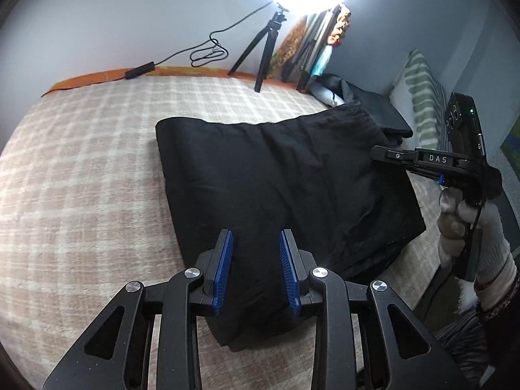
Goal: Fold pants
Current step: 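Fold the held trouser end over the rest with the right gripper, then open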
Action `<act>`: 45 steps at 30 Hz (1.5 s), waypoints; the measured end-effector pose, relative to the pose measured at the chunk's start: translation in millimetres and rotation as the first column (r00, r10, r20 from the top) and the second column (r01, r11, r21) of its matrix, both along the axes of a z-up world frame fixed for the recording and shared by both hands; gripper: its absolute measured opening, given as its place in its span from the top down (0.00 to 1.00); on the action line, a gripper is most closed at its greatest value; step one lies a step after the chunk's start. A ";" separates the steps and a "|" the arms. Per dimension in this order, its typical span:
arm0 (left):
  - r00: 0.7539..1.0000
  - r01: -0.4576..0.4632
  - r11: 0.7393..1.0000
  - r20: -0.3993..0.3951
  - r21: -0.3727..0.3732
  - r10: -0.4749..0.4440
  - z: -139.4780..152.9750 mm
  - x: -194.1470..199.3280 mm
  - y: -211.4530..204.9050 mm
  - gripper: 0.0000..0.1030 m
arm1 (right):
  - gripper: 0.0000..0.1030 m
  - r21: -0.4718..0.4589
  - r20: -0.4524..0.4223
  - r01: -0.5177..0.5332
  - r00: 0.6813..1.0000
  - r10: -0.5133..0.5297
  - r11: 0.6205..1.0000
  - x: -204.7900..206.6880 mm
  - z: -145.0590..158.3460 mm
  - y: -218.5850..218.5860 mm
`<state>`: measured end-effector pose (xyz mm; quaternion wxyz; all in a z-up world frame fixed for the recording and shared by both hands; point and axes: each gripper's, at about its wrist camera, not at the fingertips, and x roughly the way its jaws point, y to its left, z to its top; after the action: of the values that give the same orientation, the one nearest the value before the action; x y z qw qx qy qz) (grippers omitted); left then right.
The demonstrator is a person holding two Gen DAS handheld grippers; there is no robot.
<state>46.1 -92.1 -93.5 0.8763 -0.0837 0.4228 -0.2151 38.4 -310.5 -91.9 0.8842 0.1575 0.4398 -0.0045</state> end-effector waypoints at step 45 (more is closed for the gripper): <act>0.987 -0.046 0.999 -0.153 -0.018 0.043 -38.4 6.3 9.5 0.50 | 0.63 -0.382 -0.124 0.041 0.988 -0.096 0.923 -8.9 -27.0 -32.5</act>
<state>52.4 -82.6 -131.9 0.8449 -0.1189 0.4845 -0.1930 29.4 -343.0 -118.9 0.8641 -0.0012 0.4860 -0.1311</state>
